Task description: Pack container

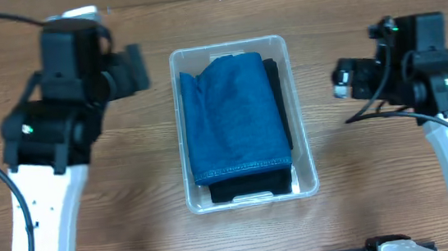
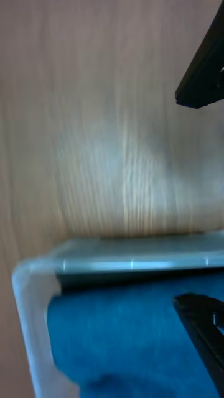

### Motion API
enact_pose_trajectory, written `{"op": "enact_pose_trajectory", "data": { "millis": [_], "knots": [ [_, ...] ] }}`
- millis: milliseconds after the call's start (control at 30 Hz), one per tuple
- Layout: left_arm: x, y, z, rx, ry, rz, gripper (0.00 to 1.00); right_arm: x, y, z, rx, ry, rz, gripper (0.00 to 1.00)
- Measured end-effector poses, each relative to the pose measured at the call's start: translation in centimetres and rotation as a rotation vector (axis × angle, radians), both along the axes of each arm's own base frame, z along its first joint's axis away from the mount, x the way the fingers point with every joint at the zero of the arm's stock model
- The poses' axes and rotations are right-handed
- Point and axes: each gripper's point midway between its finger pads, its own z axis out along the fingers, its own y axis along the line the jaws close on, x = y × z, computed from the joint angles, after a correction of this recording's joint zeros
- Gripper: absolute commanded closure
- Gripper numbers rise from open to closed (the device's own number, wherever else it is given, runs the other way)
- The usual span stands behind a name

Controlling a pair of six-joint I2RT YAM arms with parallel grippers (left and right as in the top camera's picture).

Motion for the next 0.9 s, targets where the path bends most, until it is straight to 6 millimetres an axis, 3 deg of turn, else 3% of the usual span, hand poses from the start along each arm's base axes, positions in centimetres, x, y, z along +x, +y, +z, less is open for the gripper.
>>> {"op": "enact_pose_trajectory", "data": {
  "millis": [133, 300, 367, 433, 467, 500, 533, 567, 600, 667, 733, 833, 900],
  "knots": [
    [0.0, 7.7, -3.8, -0.038, 0.132, 0.256, 0.0, 4.2, 2.7, -1.4, -0.015, -0.061, 0.083, 0.0],
    [-1.3, 8.0, -4.9, -0.031, 0.207, 0.266, 0.0, 3.7, 2.6, -1.8, -0.035, -0.039, 0.104, 0.0],
    [-2.0, 7.9, -4.6, -0.026, 0.205, 0.254, 0.0, 3.0, 2.5, -0.2, -0.033, -0.08, 0.103, 0.0],
    [-3.8, 7.6, -2.9, -0.024, 0.141, 0.236, 0.0, 1.3, 2.3, 3.0, -0.022, -0.168, 0.096, 0.0],
    [-5.0, 7.4, -2.0, -0.028, 0.097, 0.227, 0.0, 1.2, 2.3, 3.3, -0.021, -0.176, 0.096, 0.0],
    [-7.0, 6.8, -1.2, -0.029, 0.044, 0.202, 0.0, -0.3, 2.1, 5.4, -0.014, -0.242, 0.09, 0.0],
    [-10.4, 6.1, 0.1, -0.03, -0.048, 0.154, 0.0, -2.1, 1.8, 5.4, -0.009, -0.259, 0.08, 0.0],
    [-11.9, 5.8, 0.9, -0.026, -0.102, 0.132, 0.0, -3.1, 1.6, 5.5, -0.002, -0.291, 0.066, 0.0],
    [-13.0, 5.6, 1.2, -0.021, -0.142, 0.115, 0.0, -3.9, 1.4, 5.2, 0.002, -0.308, 0.056, 0.0],
    [-18.0, 5.0, -1.3, -0.004, -0.178, 0.066, 0.0, -6.9, 0.9, 3.5, 0.012, -0.328, 0.032, 0.0],
    [-20.3, 4.8, -2.6, 0.002, -0.214, 0.053, 0.0, -9.5, 0.5, 1.8, 0.026, -0.339, 0.012, 0.0],
    [-21.3, 4.8, -4.2, 0.013, -0.215, 0.045, 0.0, -13.0, 0.0, -1.4, 0.022, -0.267, -0.004, 0.0],
    [-21.2, 4.7, -4.1, 0.011, -0.221, 0.042, 0.0, -14.1, -0.2, -2.9, 0.015, -0.192, -0.008, 0.0]
  ]
}}
